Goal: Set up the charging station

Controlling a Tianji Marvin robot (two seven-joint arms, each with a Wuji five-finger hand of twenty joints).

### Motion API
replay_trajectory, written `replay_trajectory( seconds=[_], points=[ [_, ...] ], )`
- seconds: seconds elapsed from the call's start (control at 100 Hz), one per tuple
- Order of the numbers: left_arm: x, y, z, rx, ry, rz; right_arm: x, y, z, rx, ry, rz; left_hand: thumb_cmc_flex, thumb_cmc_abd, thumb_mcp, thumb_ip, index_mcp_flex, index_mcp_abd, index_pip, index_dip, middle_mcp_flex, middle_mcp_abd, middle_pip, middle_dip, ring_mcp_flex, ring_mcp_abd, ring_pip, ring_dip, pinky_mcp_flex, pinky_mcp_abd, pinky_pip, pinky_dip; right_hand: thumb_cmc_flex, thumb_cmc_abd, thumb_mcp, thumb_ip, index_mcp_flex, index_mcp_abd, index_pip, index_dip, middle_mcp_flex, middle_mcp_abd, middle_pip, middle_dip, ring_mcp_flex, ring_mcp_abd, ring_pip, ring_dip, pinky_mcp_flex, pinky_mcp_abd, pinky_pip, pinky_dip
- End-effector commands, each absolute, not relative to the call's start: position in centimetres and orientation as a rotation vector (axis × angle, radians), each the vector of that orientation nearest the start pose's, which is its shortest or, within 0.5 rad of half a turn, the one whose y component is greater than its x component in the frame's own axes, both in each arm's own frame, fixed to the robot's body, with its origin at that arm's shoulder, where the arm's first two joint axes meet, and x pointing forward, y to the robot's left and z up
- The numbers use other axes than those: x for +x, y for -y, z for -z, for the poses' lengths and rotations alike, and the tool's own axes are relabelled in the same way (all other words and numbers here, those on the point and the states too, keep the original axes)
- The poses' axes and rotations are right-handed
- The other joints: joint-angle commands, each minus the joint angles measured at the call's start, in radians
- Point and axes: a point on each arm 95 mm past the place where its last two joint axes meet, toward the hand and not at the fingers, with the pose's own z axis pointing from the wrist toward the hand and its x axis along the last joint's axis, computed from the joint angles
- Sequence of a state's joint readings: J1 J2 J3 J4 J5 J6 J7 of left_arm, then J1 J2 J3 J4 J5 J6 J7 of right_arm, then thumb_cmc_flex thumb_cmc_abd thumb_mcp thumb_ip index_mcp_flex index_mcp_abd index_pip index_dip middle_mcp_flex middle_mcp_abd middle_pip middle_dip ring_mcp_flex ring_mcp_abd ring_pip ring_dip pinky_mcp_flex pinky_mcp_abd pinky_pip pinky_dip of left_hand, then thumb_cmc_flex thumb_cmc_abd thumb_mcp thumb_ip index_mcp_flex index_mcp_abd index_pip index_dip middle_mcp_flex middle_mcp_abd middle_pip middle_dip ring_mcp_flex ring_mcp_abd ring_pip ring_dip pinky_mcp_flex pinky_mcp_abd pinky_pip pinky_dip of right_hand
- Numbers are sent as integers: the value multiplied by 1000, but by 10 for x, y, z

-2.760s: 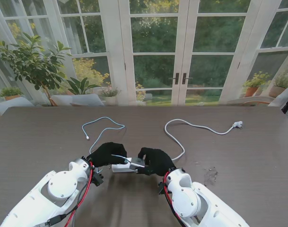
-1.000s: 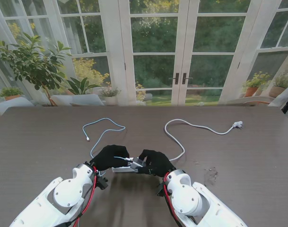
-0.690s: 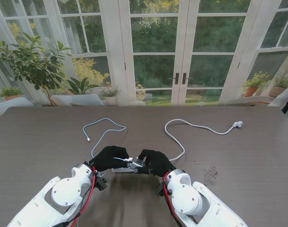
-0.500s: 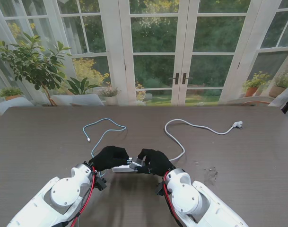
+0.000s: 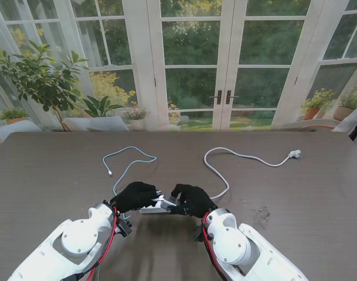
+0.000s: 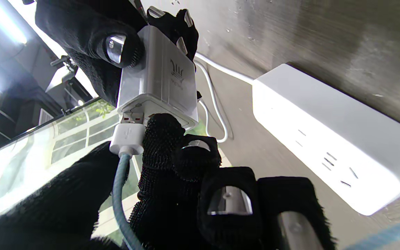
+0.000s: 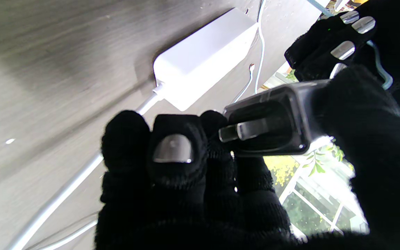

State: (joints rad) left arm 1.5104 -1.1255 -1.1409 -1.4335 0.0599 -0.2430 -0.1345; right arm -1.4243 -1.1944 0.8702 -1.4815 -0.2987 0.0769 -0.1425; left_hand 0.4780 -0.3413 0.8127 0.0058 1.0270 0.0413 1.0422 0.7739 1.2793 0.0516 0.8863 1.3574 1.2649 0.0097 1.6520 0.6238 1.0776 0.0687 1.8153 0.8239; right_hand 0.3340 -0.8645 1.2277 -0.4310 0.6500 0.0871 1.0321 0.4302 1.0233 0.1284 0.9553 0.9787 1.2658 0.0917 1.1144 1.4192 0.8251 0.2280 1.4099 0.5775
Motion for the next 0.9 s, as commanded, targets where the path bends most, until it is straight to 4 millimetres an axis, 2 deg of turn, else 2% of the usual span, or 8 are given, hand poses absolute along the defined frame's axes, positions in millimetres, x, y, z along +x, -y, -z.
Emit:
replay_trajectory(
  seconds=[0.0,0.11,0.24,0.41,0.59,0.77,0.81,0.89],
  points=[
    [396,27,364,-2078,-1210,2151,388,-120,363,-2104,1419,2108,-5,-43,63,43,61,51,76,5,61,71,18,-2,10,-123,84,18,45,-156,279,8,132,109,159,68,57,-152,370,60,58,-95,50,14,29,-10,29,-740,2,2,43,13],
    [395,27,364,-2082,-1221,2147,388,-120,364,-2105,1420,2107,30,-100,78,-13,40,53,74,-67,63,50,45,0,10,-140,97,26,45,-156,279,7,132,110,159,68,57,-152,370,61,58,-96,50,13,28,-8,29,-740,1,2,44,14],
    [393,25,362,-2080,-1264,2122,388,-119,364,-2109,1417,2104,90,-128,77,-182,14,95,-6,-115,52,34,18,0,10,-145,98,27,46,-159,279,13,132,110,159,68,57,-152,369,61,58,-95,51,13,28,-9,29,-740,2,2,45,14],
    [391,22,361,-2046,-1312,2072,388,-118,364,-2101,1422,2101,56,-194,213,-259,-59,76,77,-123,10,50,12,48,10,-129,98,28,48,-170,279,24,134,109,161,68,57,-151,370,63,58,-95,51,13,29,-10,29,-741,3,1,45,14],
    [392,20,359,-2032,-1311,2060,390,-116,365,-2073,1428,2103,64,-199,227,-277,-90,84,120,-142,-17,69,20,74,10,-116,111,32,52,-192,279,68,135,106,164,68,57,-154,370,66,57,-96,52,14,28,-12,28,-741,3,-1,45,14],
    [393,20,359,-2084,-1271,2084,390,-115,366,-2064,1437,2102,28,-169,154,-206,9,108,24,-173,51,79,-1,19,8,-22,137,42,53,-154,279,159,134,108,164,67,56,-157,370,67,55,-98,52,14,28,-15,27,-742,2,-2,45,14],
    [394,20,360,-2091,-1254,2091,390,-114,366,-2065,1437,2101,-51,-201,175,-166,55,115,-4,-106,62,87,19,-4,8,-20,143,45,53,-151,279,174,134,107,164,67,56,-156,370,67,56,-98,52,14,28,-15,27,-742,2,-2,45,14],
    [394,20,361,-2103,-1228,2105,391,-114,367,-2067,1438,2100,-197,-360,261,-210,86,113,-11,-68,66,96,45,-32,8,-24,145,46,53,-155,279,180,135,109,164,67,55,-157,369,67,56,-98,52,14,25,-14,26,-742,2,-3,44,13]
  ],
)
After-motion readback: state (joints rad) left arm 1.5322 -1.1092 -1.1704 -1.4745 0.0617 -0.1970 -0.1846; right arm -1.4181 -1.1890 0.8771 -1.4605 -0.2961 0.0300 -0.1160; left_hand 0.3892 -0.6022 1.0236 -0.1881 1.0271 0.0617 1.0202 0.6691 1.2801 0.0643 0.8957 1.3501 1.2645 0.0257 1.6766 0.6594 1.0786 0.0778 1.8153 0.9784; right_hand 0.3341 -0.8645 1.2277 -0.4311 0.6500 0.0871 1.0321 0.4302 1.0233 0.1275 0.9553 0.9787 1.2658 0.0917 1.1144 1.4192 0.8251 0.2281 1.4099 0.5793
